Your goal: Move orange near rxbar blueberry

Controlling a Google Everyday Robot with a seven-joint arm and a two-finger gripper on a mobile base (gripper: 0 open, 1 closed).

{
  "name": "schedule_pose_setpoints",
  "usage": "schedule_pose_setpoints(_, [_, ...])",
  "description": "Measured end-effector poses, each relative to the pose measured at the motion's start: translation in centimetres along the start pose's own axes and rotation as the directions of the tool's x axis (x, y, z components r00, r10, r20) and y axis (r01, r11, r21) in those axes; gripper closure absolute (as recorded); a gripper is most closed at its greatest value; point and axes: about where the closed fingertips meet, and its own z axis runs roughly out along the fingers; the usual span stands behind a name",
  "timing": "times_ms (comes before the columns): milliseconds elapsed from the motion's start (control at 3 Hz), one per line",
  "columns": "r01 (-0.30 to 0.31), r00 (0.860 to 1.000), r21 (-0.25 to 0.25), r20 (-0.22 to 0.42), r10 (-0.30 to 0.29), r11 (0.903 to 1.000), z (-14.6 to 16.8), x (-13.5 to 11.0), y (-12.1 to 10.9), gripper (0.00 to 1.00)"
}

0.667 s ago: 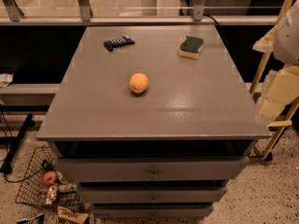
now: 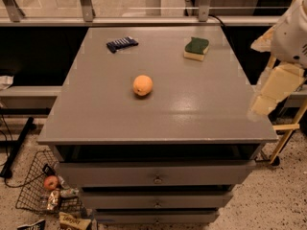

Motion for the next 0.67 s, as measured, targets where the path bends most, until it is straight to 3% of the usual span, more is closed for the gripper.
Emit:
schedule_pose_setpoints(333, [-0.064, 0.985, -0.024, 0.157, 0.067, 0.9977, 2.2, -3.5, -2.0, 0.0])
schedule_pose_setpoints(667, [-0.131, 0.926, -0.086, 0.345, 0.152, 0.9877, 4.7, -8.6, -3.8, 0.0])
